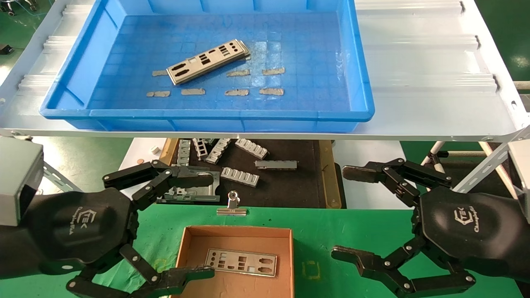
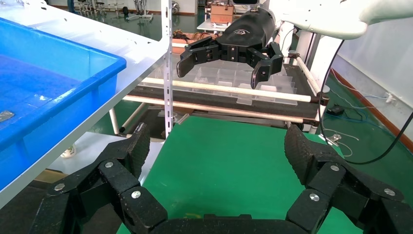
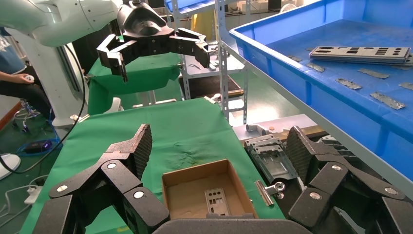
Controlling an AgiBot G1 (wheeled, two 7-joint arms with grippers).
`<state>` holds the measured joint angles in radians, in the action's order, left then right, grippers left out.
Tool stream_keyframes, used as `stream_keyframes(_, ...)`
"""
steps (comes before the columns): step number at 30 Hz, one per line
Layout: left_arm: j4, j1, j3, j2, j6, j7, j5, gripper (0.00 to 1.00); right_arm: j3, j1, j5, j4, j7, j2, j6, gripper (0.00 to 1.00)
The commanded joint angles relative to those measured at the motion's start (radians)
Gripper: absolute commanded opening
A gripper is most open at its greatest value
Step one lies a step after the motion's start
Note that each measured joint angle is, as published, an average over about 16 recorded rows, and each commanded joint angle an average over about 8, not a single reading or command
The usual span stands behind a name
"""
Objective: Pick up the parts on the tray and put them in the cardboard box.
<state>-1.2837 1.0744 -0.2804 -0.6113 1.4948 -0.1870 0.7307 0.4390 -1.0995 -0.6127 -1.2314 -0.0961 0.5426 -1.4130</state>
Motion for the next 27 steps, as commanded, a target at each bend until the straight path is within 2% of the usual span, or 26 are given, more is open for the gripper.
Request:
stream_keyframes(1,0.0,0.0,0.0,0.0,0.0,0.0,0.0,1.0,0.0,0.0,0.0,0.0,0.0,0.0,0.0,1.0)
stream_keyframes(14,0.0,0.0,0.0,0.0,0.0,0.0,0.0,1.0,0.0,0.0,0.0,0.0,0.0,0.0,0.0,1.0)
stream_keyframes(16,0.0,0.0,0.0,0.0,0.0,0.0,0.0,1.0,0.0,0.0,0.0,0.0,0.0,0.0,0.0,0.97)
stream_keyframes(19,0.0,0.0,0.0,0.0,0.0,0.0,0.0,1.0,0.0,0.0,0.0,0.0,0.0,0.0,0.0,0.78)
stream_keyframes(24,0.0,0.0,0.0,0.0,0.0,0.0,0.0,1.0,0.0,0.0,0.0,0.0,0.0,0.0,0.0,0.21)
stream_keyframes(27,0.001,0.001,0.001,0.0,-0.002,0.0,0.0,1.0,0.0,0.0,0.0,0.0,0.0,0.0,0.0,0.03)
